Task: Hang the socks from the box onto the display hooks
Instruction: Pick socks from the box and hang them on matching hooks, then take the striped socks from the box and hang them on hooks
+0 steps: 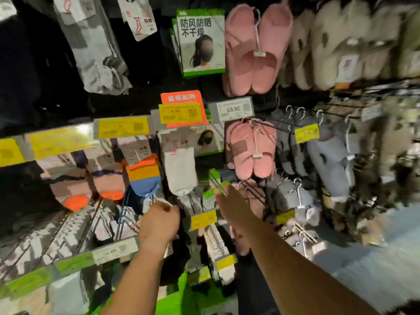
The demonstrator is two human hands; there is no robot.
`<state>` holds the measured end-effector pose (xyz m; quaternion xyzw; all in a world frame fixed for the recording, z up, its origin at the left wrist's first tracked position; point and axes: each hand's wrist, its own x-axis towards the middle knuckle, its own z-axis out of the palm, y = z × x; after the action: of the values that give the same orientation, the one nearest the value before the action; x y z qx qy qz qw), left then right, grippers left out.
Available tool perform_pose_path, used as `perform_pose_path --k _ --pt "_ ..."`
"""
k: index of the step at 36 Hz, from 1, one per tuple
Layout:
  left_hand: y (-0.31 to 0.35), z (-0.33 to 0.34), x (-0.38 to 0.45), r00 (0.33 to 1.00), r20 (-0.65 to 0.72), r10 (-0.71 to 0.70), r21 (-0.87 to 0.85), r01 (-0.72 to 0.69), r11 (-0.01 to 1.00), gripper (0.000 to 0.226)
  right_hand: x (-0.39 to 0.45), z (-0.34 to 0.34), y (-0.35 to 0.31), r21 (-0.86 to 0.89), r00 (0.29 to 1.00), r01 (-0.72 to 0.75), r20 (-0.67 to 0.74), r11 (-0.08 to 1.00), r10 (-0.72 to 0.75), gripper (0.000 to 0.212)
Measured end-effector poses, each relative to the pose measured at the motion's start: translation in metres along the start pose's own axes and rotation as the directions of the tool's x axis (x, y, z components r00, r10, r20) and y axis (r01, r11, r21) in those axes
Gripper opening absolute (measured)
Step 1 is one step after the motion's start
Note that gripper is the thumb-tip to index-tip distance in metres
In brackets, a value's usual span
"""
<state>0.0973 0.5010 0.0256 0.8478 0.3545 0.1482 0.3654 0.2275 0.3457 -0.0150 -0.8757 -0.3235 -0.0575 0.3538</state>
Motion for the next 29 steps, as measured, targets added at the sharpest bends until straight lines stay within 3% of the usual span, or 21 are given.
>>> perform_pose_path --k 2,3,4,6,12,16,19,23,26,29 --pt "0.01 0.001 -0.014 0.998 0.053 0.041 0.067 -0.044 0.997 0.022 -0.032 -0.018 -0.014 0.068 0.995 -0.082 -0.05 0.994 0.086 0.029" --pt "0.016 0.006 -0.021 0.993 0.092 0.076 0.085 -0.084 0.993 0.023 -0.051 -0.026 -0.023 0.192 0.988 -0.133 -0.048 0.972 0.144 0.033" --pt "0.021 0.013 -0.03 0.985 0.137 0.108 0.106 -0.123 0.987 0.025 -0.067 -0.036 -0.021 0.261 0.948 -0.259 -0.115 0.93 0.297 0.035" --pt "0.036 0.031 -0.051 0.952 0.238 0.192 0.116 -0.224 0.968 0.022 -0.099 -0.053 -0.008 0.382 0.828 -0.511 -0.021 0.77 0.56 0.042" --pt "0.102 0.104 -0.14 0.778 0.488 0.396 0.025 -0.466 0.885 0.032 -0.22 -0.131 0.041 0.281 0.62 -0.725 -0.133 0.629 0.773 0.049" --pt "0.15 0.161 -0.231 0.636 0.619 0.461 -0.073 -0.537 0.84 0.032 -0.328 -0.189 0.067 0.335 0.427 -0.815 -0.204 0.472 0.881 0.051" --pt "0.174 0.201 -0.303 0.488 0.706 0.513 -0.132 -0.621 0.772 0.035 -0.41 -0.23 0.083 0.359 0.277 -0.857 -0.28 0.368 0.919 0.033" --pt "0.184 0.243 -0.382 0.341 0.796 0.5 -0.178 -0.658 0.732 0.035 -0.494 -0.262 0.102 0.329 0.142 -0.908 -0.343 0.261 0.928 0.053" --pt "0.181 0.272 -0.416 0.27 0.843 0.465 -0.174 -0.682 0.71 0.04 -0.524 -0.262 0.112 0.351 0.089 -0.91 -0.355 0.221 0.931 0.054" --pt "0.173 0.299 -0.429 0.229 0.886 0.404 -0.144 -0.691 0.708 0.049 -0.54 -0.247 0.13 0.386 0.08 -0.902 -0.29 0.193 0.954 0.053"
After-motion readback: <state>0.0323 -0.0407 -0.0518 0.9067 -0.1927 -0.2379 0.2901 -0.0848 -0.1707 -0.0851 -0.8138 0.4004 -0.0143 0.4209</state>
